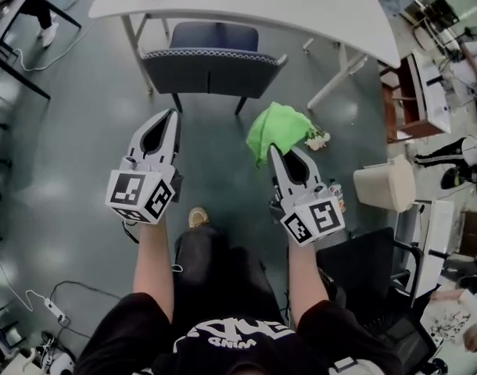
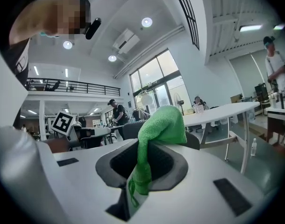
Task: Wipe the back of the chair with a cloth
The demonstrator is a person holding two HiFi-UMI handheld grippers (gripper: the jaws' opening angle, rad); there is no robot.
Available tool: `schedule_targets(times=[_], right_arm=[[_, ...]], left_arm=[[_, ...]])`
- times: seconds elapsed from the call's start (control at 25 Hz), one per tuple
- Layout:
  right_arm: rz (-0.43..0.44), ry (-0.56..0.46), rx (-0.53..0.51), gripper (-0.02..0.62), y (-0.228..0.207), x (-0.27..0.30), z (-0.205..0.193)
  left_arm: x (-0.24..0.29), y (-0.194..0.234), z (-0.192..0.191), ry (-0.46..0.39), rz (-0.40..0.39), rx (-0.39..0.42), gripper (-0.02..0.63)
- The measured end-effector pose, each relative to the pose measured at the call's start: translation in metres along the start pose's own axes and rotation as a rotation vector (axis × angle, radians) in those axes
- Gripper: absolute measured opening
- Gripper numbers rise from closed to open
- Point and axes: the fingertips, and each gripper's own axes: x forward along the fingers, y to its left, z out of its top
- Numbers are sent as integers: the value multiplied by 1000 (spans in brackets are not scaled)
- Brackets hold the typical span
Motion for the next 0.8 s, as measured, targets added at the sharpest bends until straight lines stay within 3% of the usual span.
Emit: schedule_targets(times=[0.24, 0.44, 0.8], right_arm=[[7, -38, -27, 46, -11, 17, -74], [2, -77, -38, 46, -28, 28, -135], [11, -139, -49, 47, -52, 28, -206]], left_arm=[[8, 7, -69, -40, -23, 65, -2], [6, 27, -133, -65, 3, 88, -2], [5, 32, -204, -138, 2, 123, -2]])
